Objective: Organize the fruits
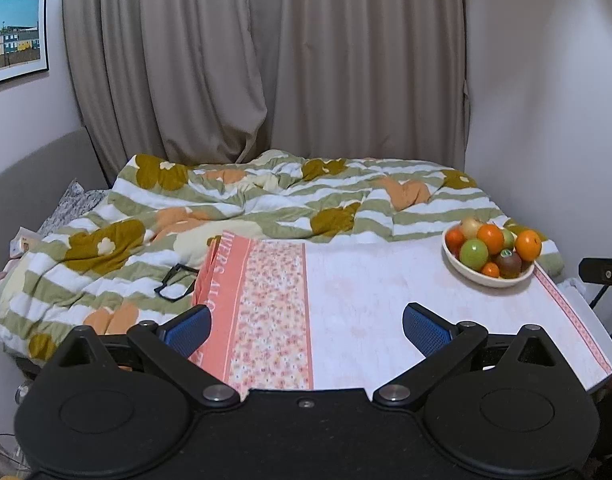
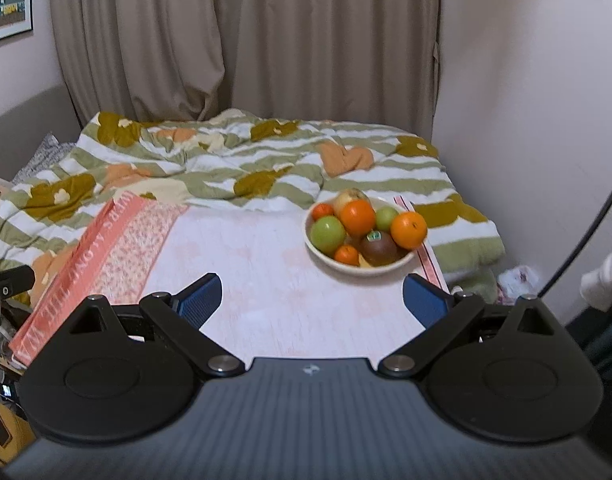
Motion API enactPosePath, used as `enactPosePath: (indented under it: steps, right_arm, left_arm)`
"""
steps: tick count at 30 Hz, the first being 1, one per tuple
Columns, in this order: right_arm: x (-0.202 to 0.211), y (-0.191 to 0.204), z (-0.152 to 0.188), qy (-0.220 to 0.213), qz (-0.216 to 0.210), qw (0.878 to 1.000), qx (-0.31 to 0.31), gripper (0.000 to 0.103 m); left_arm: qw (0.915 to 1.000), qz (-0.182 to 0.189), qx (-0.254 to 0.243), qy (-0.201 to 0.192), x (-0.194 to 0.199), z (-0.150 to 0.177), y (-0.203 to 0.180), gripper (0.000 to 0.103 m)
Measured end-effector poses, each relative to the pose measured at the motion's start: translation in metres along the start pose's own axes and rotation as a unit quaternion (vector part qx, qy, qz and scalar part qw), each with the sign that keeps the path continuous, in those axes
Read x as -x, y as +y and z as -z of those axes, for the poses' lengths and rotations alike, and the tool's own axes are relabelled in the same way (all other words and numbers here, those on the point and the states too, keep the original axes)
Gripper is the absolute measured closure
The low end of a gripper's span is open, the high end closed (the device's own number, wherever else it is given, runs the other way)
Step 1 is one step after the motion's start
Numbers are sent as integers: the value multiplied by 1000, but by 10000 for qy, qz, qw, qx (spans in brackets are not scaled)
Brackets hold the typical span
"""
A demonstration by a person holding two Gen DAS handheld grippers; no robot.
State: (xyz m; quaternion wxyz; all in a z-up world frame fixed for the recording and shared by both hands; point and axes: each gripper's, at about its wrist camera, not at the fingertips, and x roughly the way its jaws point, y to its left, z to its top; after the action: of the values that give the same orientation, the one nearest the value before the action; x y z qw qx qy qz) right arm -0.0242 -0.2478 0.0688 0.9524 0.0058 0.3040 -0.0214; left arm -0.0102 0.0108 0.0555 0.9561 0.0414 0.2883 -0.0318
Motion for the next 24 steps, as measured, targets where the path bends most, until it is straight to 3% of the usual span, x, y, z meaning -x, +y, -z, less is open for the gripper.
enactPosePath:
  steps: [24]
  right_arm:
    - [3, -1, 13, 200, -73, 9998, 7, 0]
  left_arm:
    - [9999, 124, -16, 69, 2, 2, -14, 0]
